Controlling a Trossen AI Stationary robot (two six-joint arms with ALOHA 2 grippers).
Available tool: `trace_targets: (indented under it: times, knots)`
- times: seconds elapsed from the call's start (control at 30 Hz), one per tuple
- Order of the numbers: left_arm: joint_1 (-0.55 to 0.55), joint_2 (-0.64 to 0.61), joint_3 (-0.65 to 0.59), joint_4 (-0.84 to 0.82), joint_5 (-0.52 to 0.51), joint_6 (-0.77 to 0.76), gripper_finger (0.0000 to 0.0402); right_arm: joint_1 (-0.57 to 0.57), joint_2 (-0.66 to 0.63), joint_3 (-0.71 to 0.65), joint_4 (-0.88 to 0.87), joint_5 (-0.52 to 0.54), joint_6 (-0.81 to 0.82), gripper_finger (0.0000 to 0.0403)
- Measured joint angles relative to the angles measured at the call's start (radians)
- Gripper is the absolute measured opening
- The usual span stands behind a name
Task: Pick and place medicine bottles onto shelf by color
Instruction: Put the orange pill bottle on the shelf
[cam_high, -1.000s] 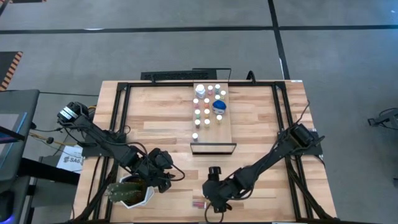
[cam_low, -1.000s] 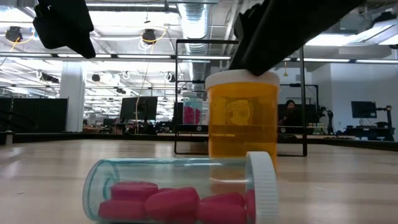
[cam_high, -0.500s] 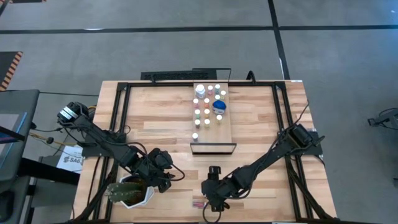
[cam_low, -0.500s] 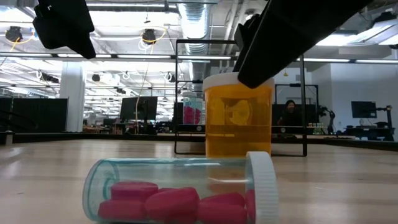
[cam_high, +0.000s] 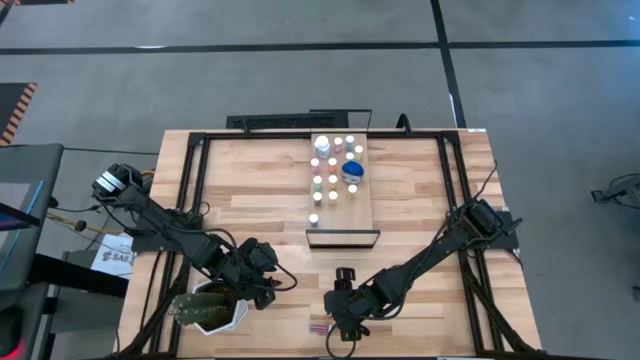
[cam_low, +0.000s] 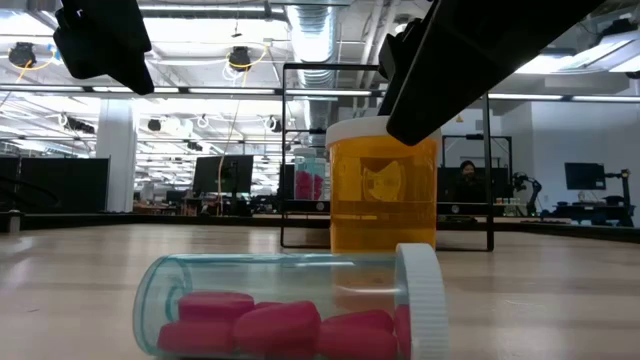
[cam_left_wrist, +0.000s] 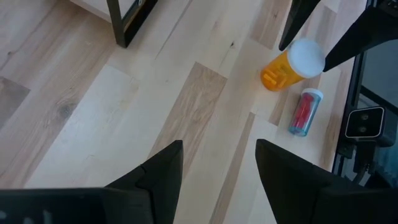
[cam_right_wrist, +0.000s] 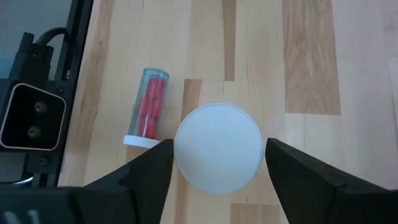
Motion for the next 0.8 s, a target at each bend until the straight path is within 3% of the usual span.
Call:
trace_targets:
  times: [0.47,0.8]
  knots:
    - [0.0,0.0,0.0,-0.002,0.0,0.001,0.0187,0.0,0.0,0.0,0.05,-0.039,0.001,0.0183]
    - [0.0,0.0,0.0,-0.007,0.0,0.001,0.0187,-0.004,-0.059,0.075,-0.069,-0.055,-0.01,0.022]
